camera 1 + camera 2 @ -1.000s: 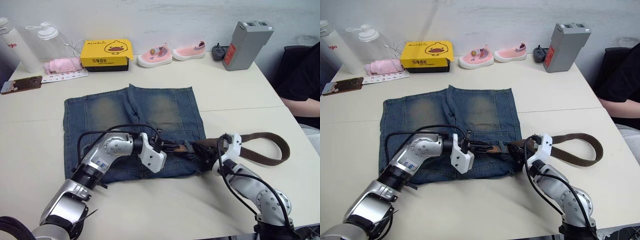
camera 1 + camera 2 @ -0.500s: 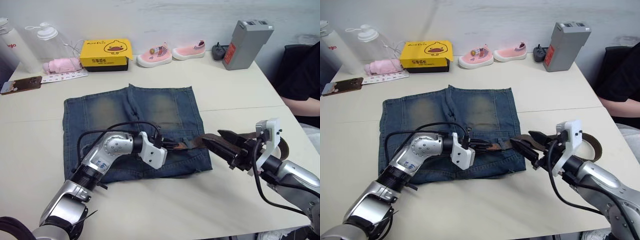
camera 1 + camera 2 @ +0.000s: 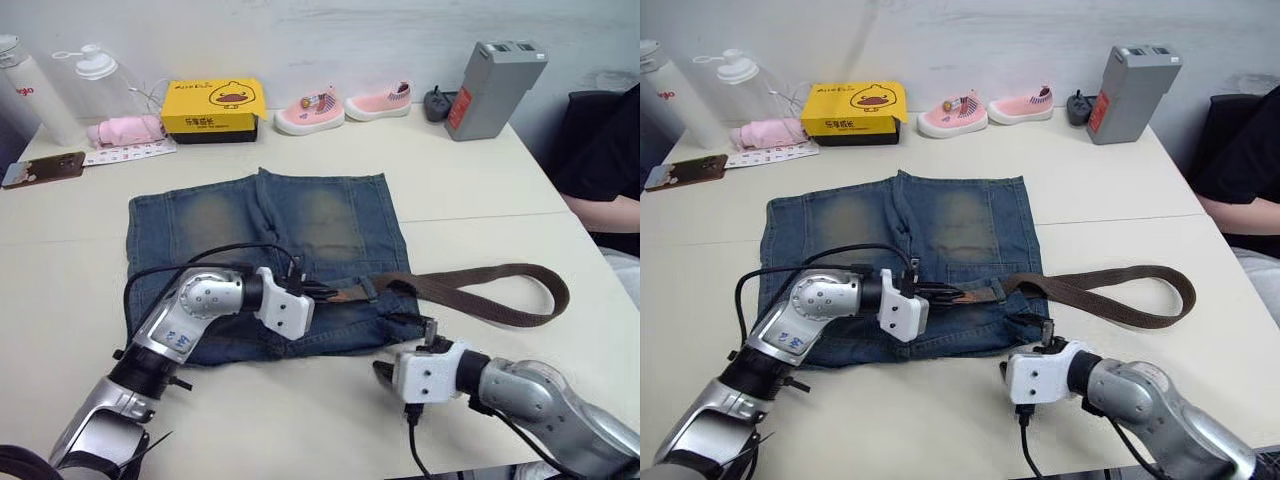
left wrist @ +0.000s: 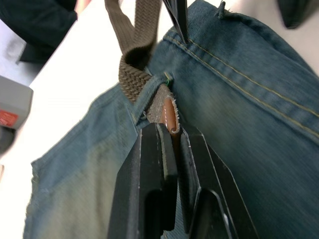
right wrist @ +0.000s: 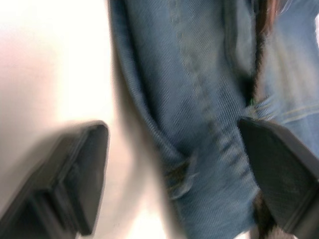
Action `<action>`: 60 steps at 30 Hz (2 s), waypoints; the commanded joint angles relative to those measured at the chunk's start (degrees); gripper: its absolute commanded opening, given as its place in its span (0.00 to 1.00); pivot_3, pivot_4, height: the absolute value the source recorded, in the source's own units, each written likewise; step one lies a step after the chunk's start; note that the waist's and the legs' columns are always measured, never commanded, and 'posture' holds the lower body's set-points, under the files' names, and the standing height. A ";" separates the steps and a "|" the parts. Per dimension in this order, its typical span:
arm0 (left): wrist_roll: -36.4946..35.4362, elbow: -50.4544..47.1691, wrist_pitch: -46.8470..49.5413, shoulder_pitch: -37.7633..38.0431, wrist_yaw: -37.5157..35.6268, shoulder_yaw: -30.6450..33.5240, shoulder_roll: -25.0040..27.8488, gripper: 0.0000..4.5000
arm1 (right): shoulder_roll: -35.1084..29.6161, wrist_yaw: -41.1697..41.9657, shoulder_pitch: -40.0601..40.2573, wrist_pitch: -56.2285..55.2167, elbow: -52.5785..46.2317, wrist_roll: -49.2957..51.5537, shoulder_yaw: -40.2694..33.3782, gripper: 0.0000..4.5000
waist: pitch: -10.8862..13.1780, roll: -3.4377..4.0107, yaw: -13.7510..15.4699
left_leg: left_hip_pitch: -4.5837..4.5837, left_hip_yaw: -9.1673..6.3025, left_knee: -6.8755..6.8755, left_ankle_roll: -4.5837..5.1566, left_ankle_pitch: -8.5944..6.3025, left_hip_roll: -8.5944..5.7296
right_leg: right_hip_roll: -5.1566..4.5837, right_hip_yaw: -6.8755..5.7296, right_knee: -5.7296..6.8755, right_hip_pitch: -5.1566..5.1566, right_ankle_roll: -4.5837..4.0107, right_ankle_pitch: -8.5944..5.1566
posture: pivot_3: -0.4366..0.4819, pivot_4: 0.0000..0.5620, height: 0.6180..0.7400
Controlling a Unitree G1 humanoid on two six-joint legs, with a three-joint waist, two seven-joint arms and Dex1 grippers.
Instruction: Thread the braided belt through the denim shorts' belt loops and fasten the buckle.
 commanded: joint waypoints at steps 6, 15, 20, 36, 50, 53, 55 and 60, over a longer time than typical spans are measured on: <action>-0.38 -5.55 -0.15 4.47 0.41 1.98 2.88 0.00 | 9.05 0.05 -0.49 8.52 8.11 -6.27 -3.19 0.12 | -0.04 -0.06 0.13 | 0.03 -0.18 0.30 0.02 -0.04 0.01 | -0.04 -0.04 0.24 0.15 -0.01 0.00 | 0.48 0.27 0.70; 0.37 -6.60 -1.86 4.67 1.18 2.04 3.83 0.00 | 4.62 1.39 2.59 7.64 15.77 -5.79 -14.97 0.01 | -0.04 -0.06 2.17 | -0.01 -0.15 0.41 0.17 -0.12 -0.11 | -0.26 -0.04 0.31 0.17 0.01 0.02 | 0.48 0.27 0.70; 0.90 -6.49 -2.17 4.55 1.70 2.50 4.29 0.00 | 6.45 3.12 2.83 8.52 14.16 -4.85 -14.28 0.01 | -0.04 -0.06 2.34 | -0.02 -0.10 0.40 0.18 -0.13 -0.14 | -0.21 -0.06 0.34 0.15 0.02 0.02 | 0.48 0.27 0.70; 4.26 -4.60 -6.78 5.37 7.64 3.85 3.87 0.00 | 15.73 15.28 -1.75 37.01 -3.89 36.56 -37.40 0.84 | -0.02 -0.03 1.58 | -0.06 -0.18 0.36 0.18 -0.14 -0.04 | -0.11 -0.10 0.39 0.14 0.02 0.02 | 0.48 0.27 0.70; 11.67 -3.02 -14.93 4.62 15.98 3.44 1.77 0.00 | 28.40 -35.87 -9.19 55.38 7.26 111.42 -31.50 0.84 | 0.01 0.03 1.07 | -0.12 -0.15 0.31 0.34 -0.24 0.04 | -0.29 -0.06 0.42 0.05 0.03 0.03 | 0.48 0.27 0.70; 11.88 -3.05 -14.79 3.95 16.00 3.06 0.79 0.00 | 30.19 -43.44 -9.67 49.18 10.35 115.60 -28.28 0.84 | 0.01 0.03 1.07 | -0.12 -0.12 0.31 0.35 -0.25 0.04 | -0.26 -0.06 0.42 0.05 0.03 0.03 | 0.48 0.27 0.70; 12.09 -3.16 -14.58 3.74 16.05 3.02 0.48 0.00 | 32.81 -46.94 -10.25 45.00 12.78 117.07 -27.06 0.84 | 0.00 0.01 1.07 | -0.12 -0.07 0.31 0.34 -0.24 0.04 | -0.23 -0.07 0.42 0.03 0.03 0.03 | 0.48 0.27 0.70; 12.28 -2.95 -14.64 3.91 16.10 3.28 0.95 0.00 | 36.83 -51.62 -11.63 39.05 13.67 120.52 -25.38 0.84 | 0.01 0.03 1.01 | -0.15 -0.03 0.29 0.33 -0.24 0.06 | -0.21 -0.04 0.42 -0.05 0.03 0.03 | 0.48 0.27 0.70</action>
